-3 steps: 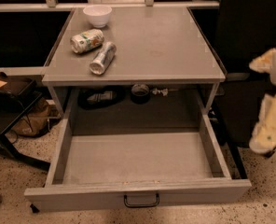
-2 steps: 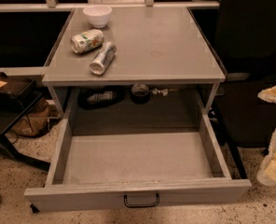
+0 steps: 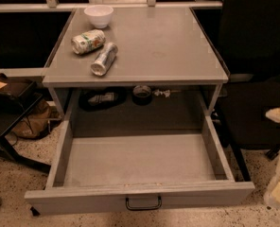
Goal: Close top drawer
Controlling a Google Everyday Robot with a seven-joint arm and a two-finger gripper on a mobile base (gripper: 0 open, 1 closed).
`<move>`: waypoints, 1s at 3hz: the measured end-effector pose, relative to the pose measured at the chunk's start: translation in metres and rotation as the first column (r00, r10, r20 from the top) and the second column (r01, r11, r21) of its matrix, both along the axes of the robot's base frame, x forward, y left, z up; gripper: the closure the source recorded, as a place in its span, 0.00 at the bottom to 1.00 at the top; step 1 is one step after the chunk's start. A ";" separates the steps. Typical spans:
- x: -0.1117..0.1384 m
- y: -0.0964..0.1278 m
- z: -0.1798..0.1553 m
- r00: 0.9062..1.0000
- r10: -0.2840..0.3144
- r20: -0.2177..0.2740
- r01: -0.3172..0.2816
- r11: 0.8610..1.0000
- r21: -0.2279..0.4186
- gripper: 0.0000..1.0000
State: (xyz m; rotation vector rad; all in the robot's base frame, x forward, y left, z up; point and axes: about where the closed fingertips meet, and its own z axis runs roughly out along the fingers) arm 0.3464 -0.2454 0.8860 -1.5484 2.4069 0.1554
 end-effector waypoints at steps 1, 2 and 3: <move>-0.038 -0.006 -0.042 0.996 -0.062 -0.069 0.066 0.996 0.057 0.00; -0.064 -0.003 -0.092 0.982 -0.065 -0.175 0.085 0.991 0.104 0.00; -0.082 0.004 -0.133 0.961 -0.043 -0.273 0.087 0.985 0.152 0.00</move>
Offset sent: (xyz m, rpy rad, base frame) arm -0.0953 -0.0009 -0.1504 0.1768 0.3031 -0.0932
